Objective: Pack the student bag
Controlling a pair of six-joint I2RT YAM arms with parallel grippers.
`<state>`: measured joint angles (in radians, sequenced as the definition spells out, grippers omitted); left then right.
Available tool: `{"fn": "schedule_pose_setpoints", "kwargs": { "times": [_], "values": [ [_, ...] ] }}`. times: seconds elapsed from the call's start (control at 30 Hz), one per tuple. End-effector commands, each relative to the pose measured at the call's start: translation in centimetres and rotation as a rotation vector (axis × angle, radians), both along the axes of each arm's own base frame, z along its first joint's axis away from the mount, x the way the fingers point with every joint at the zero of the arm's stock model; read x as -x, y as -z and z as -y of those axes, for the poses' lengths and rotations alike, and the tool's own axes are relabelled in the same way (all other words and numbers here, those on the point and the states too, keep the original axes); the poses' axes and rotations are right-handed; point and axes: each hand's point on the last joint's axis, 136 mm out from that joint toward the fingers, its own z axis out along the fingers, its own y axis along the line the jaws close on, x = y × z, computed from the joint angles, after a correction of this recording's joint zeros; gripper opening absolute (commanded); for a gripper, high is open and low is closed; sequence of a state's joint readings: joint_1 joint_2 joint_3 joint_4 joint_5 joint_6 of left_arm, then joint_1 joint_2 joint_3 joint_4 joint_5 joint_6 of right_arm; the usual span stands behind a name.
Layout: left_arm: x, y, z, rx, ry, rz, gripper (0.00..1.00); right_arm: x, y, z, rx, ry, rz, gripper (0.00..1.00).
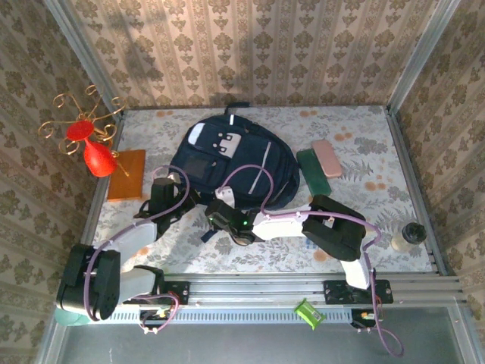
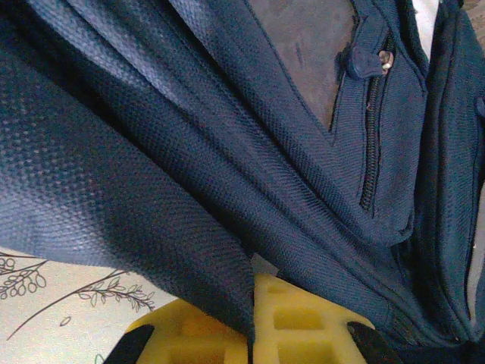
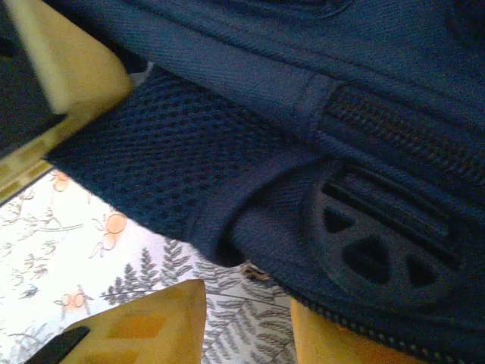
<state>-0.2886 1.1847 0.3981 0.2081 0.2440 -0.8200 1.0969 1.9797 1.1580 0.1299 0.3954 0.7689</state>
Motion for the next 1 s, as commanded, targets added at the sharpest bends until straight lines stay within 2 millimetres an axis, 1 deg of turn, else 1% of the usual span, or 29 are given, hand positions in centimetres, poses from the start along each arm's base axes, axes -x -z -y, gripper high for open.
{"fn": "schedule_pose_setpoints", "kwargs": {
  "times": [0.0, 0.1, 0.23, 0.37, 0.57, 0.7, 0.87, 0.97],
  "values": [
    [-0.3, -2.6, 1.5, 0.052, 0.057, 0.056, 0.0, -0.8, 1.0, 1.3, 0.064, 0.058, 0.054, 0.35],
    [-0.2, -2.6, 1.7, 0.06, 0.062, 0.054, 0.0, -0.9, 1.0, 1.9, 0.079, 0.09, 0.077, 0.36],
    [-0.3, -2.8, 1.7, 0.059, 0.064, 0.059, 0.0, -1.1, 1.3, 1.5, 0.081, 0.087, 0.091, 0.41],
    [-0.3, -2.8, 1.7, 0.06, 0.067, 0.055, 0.0, -1.8, 1.0, 0.8, 0.068, 0.08, 0.125, 0.41],
    [-0.2, -2.6, 1.6, 0.051, 0.066, 0.054, 0.0, -2.6, -0.4, -0.3, 0.056, 0.041, 0.198, 0.3],
    [-0.2, -2.3, 1.5, 0.044, 0.062, 0.05, 0.0, -2.5, -0.3, -0.2, 0.058, 0.034, 0.204, 0.19],
    [-0.5, -2.3, 1.0, 0.032, 0.056, 0.053, 0.0, -1.6, -0.2, 1.4, 0.046, 0.05, 0.168, 0.01],
    [-0.7, -2.3, 0.4, 0.015, 0.052, 0.056, 0.0, -0.8, -0.1, 3.0, 0.028, 0.065, 0.122, 0.0]
  ]
}}
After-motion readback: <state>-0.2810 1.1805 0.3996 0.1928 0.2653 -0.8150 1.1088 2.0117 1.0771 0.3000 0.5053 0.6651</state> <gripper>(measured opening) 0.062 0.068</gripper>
